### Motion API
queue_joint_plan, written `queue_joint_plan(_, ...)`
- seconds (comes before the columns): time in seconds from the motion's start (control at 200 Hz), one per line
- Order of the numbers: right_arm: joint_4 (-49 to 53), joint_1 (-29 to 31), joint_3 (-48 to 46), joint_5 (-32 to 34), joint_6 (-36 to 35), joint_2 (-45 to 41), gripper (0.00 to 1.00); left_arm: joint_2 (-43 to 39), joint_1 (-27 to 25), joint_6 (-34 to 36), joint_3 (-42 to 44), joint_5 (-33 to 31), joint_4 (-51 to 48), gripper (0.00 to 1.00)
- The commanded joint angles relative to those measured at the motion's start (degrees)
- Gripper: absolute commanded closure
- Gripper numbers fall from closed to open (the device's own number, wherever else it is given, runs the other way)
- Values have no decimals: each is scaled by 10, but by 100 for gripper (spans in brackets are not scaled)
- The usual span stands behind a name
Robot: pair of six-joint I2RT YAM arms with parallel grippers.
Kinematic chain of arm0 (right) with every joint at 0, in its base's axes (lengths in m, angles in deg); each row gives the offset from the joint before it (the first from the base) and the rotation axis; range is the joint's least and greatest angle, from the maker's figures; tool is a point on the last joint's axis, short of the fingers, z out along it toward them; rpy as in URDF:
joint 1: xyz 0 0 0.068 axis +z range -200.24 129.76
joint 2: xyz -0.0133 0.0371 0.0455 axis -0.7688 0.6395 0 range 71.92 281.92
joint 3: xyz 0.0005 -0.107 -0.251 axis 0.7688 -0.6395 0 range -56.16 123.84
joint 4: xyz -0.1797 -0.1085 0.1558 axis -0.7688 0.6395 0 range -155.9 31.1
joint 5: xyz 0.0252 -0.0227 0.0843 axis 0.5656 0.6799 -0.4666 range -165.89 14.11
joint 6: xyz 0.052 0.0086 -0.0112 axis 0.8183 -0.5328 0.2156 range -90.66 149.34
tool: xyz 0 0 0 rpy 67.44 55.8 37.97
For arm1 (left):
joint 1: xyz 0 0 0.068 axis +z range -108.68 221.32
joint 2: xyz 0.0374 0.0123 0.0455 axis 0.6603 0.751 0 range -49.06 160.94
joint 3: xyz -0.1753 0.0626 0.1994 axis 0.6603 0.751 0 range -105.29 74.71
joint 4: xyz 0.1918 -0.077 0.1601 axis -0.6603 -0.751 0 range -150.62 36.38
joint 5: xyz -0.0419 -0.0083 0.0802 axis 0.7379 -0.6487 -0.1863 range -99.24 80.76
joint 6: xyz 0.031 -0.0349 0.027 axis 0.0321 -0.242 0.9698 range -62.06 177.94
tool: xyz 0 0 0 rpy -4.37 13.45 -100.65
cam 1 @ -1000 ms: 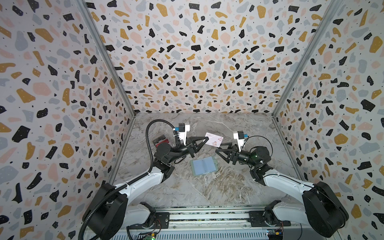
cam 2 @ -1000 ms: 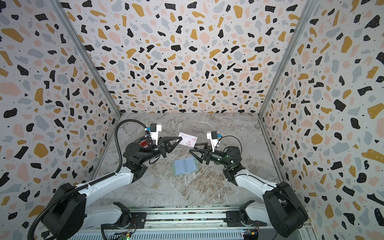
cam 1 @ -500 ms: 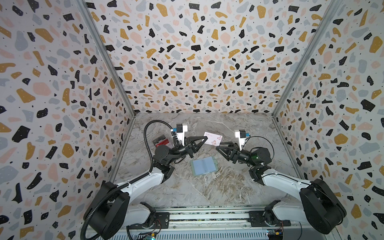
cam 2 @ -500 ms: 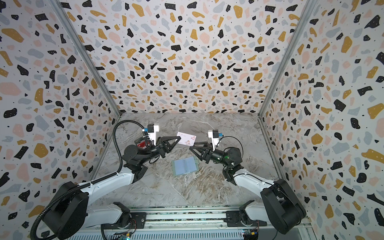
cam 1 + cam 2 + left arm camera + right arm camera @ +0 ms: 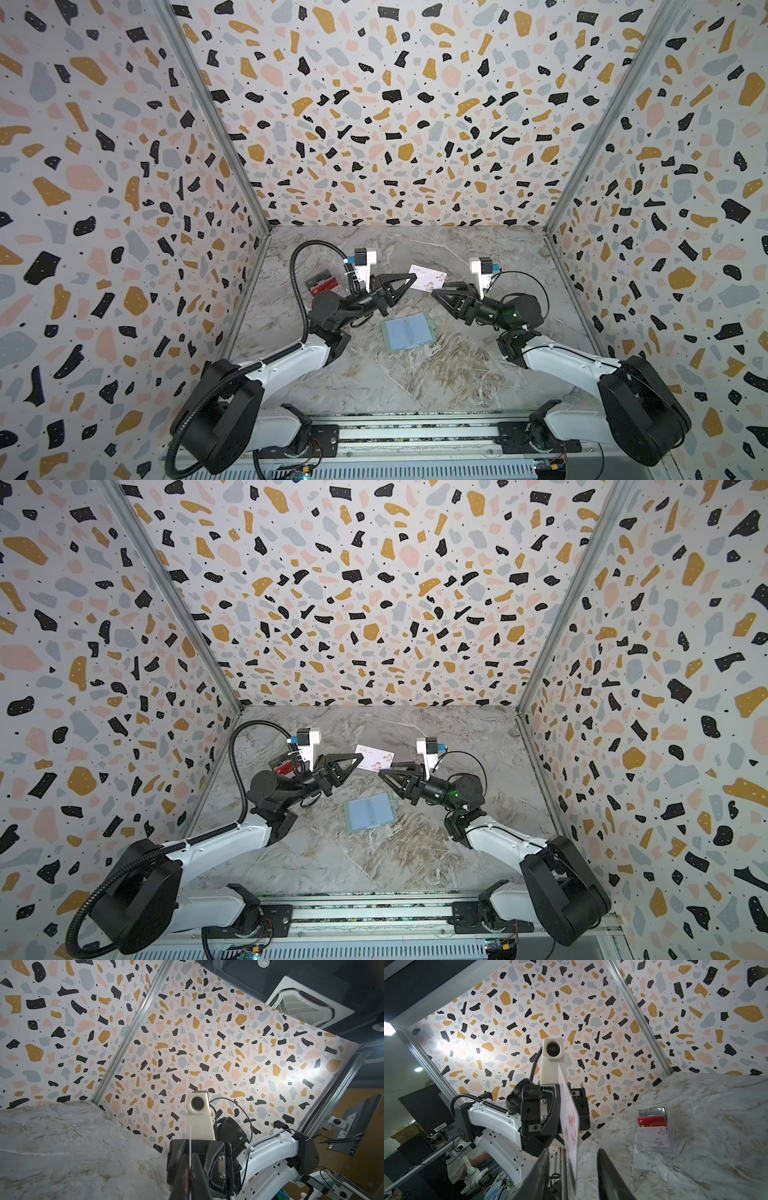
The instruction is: Take the credit cards out of the card holder
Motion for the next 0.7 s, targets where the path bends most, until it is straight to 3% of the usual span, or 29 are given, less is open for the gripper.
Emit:
queue_joint_plan(0.0, -20, 3, 25, 0, 4, -4, 65, -2, -3, 0, 3, 5, 51, 100)
queue_joint_plan(0.696, -20, 2, 26, 0, 5, -2, 88, -8, -4, 13, 9, -1, 33, 97)
